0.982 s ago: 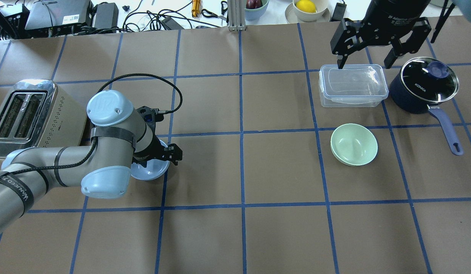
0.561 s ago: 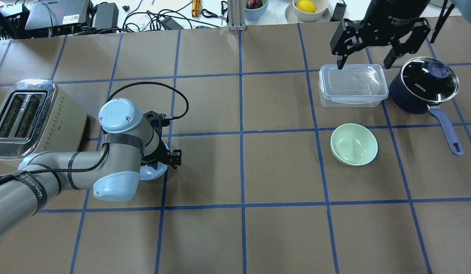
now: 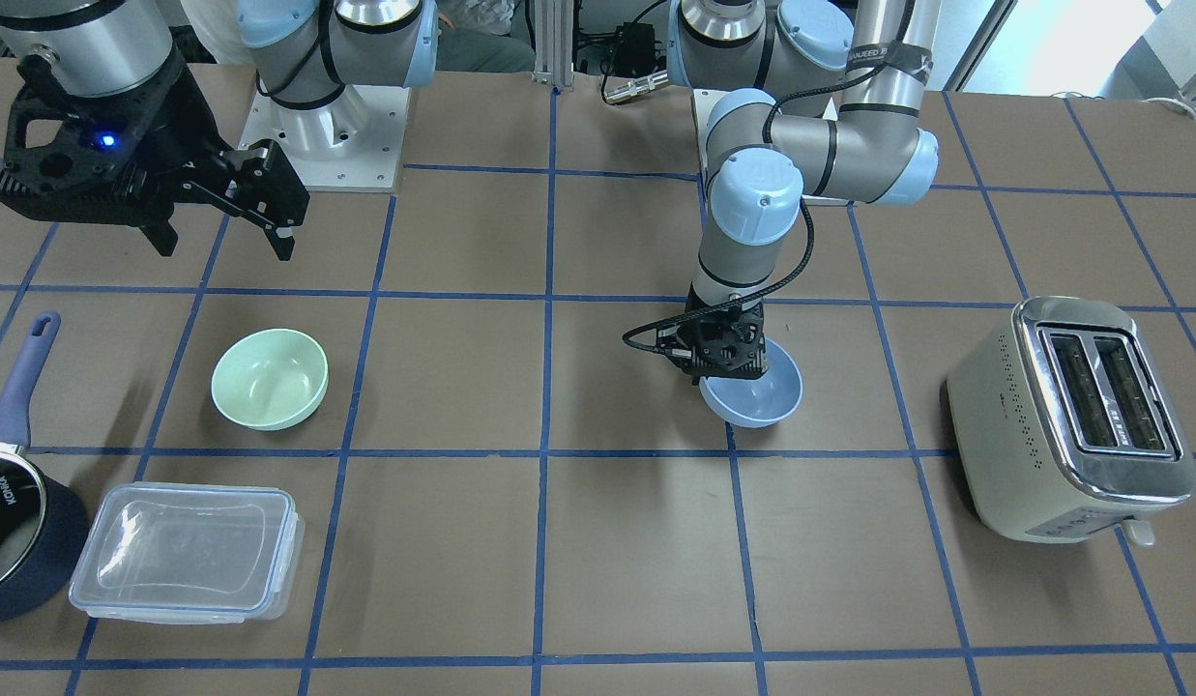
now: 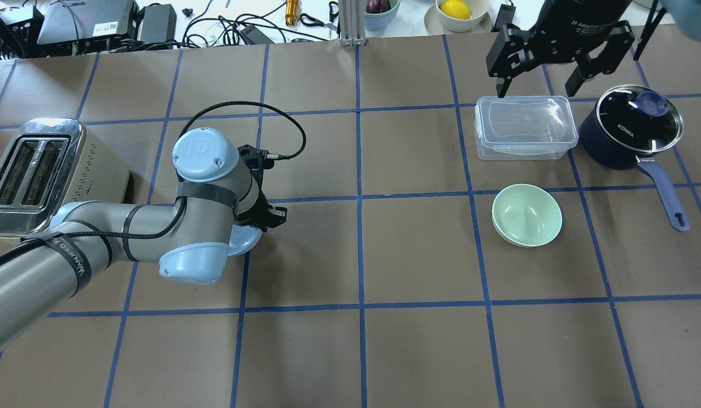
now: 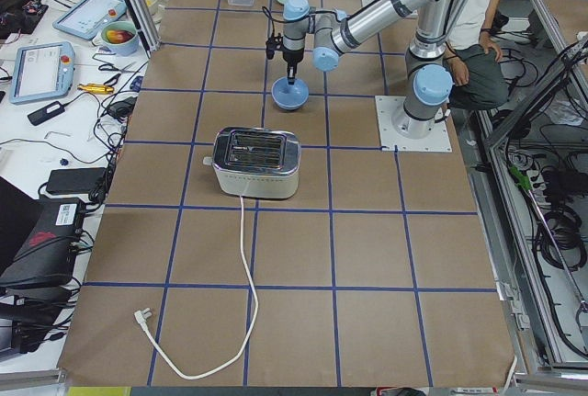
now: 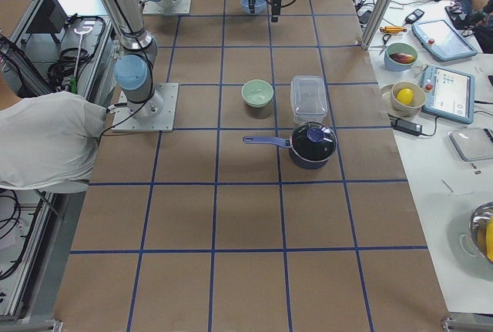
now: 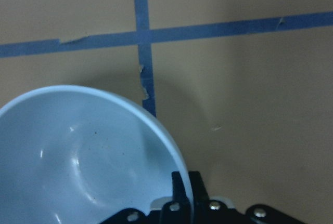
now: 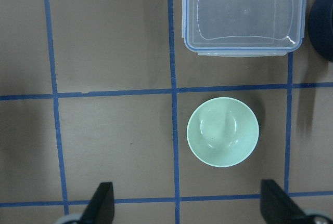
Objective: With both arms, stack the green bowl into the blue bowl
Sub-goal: 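Carry the blue bowl to table center while the right gripper grasps the green bowl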
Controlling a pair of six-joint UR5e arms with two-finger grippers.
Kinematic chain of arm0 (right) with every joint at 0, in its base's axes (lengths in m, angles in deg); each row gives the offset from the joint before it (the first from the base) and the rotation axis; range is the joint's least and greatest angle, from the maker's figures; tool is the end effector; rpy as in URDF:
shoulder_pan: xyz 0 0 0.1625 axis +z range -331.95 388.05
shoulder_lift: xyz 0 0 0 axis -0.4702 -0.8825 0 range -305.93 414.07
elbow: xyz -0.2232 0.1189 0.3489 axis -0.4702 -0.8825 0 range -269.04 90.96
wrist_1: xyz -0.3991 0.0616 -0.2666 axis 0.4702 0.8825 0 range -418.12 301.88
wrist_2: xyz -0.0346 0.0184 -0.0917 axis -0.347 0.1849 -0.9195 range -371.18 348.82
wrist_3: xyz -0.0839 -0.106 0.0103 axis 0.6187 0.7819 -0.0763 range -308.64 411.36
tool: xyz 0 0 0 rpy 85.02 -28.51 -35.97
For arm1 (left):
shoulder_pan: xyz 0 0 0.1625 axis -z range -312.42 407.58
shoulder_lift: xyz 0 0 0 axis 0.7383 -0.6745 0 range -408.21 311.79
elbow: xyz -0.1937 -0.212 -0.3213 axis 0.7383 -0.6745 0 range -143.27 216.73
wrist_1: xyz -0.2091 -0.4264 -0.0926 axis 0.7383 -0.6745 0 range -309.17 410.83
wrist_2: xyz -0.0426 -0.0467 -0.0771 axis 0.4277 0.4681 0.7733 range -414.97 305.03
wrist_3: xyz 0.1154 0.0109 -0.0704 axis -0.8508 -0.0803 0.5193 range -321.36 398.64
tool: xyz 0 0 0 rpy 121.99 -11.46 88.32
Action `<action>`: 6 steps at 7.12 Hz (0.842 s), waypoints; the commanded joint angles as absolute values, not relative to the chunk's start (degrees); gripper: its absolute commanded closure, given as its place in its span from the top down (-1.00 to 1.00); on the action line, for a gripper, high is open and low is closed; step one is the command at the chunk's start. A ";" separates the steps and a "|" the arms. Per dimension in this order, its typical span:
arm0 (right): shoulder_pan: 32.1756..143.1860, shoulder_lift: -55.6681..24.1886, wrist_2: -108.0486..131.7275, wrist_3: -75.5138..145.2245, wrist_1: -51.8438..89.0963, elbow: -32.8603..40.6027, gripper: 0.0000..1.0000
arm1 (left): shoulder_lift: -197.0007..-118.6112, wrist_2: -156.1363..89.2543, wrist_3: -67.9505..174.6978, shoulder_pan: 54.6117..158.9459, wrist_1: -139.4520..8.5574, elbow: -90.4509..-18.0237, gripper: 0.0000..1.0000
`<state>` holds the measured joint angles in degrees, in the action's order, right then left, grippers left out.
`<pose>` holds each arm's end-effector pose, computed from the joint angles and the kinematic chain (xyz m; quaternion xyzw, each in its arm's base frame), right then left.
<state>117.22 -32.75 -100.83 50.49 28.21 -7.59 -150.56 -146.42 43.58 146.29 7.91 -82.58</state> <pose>0.1256 -0.5927 0.5037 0.0148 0.9998 -0.0148 0.0031 -0.2118 -0.5257 0.1487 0.0322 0.9983 -0.0484 0.0069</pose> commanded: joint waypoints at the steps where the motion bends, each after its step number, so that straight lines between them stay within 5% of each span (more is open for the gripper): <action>1: 117.35 -32.59 -100.83 50.65 28.28 -7.47 1.00 | -156.55 -146.20 57.21 154.77 7.24 -73.35 -0.97; 4: 116.21 -32.33 -101.53 58.96 28.80 -3.99 1.00 | -165.26 -148.22 67.72 165.26 1.31 -58.50 -0.88; 6: 111.49 -31.46 -101.10 59.70 36.75 5.21 1.00 | -167.39 -148.31 70.20 166.49 -0.14 -56.61 -0.85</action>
<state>114.68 -31.99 -101.50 58.74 31.98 -0.60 -166.07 -148.07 69.28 165.38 0.99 -57.98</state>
